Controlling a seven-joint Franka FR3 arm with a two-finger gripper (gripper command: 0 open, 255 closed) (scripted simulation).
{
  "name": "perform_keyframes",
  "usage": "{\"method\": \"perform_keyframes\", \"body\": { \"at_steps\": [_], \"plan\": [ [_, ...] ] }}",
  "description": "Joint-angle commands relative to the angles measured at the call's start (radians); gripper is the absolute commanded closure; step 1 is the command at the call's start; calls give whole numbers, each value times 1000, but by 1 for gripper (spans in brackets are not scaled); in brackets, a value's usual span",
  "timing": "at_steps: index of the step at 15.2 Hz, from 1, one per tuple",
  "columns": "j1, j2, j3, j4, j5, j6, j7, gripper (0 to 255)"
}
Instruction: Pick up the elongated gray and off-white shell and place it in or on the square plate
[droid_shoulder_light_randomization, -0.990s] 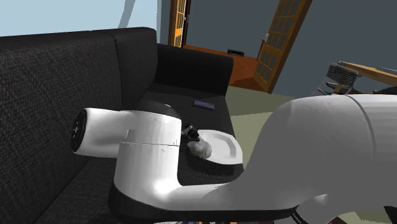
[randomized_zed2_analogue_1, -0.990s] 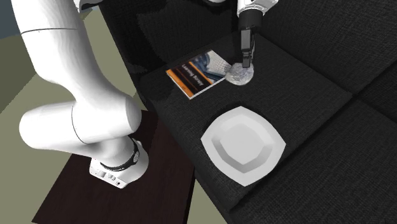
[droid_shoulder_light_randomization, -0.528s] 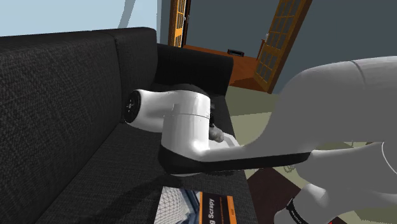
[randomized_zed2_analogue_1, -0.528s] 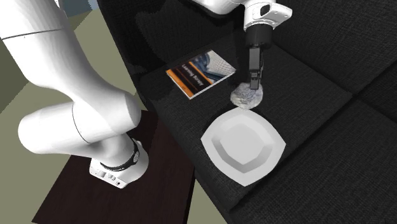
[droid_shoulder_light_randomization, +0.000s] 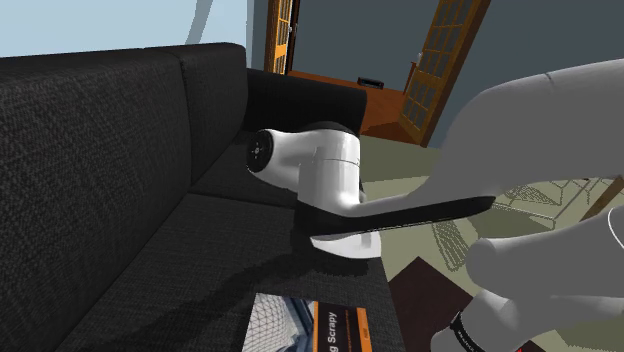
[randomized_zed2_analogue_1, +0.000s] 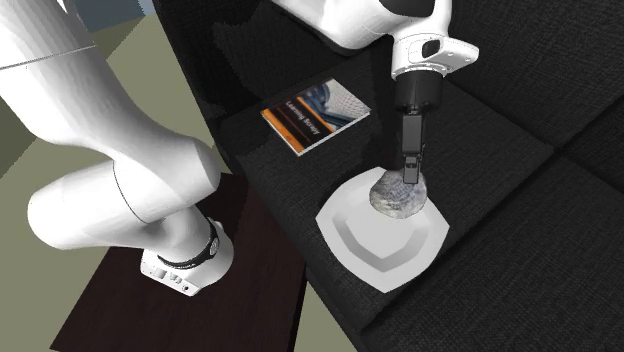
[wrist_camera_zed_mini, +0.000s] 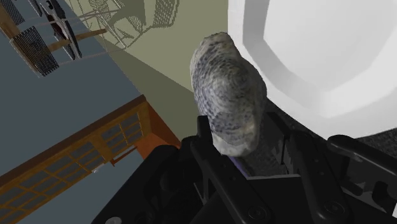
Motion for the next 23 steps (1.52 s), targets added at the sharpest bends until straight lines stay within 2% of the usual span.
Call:
{"method": "perform_keyframes", "body": {
  "at_steps": [1,15,23],
  "plan": [
    [-5,2,2,-22,-4,23,10,255],
    [-213,-57,233,-84,52,164,84,255],
    [-212,-58,233,-84,52,164,84,255]
  ]
}}
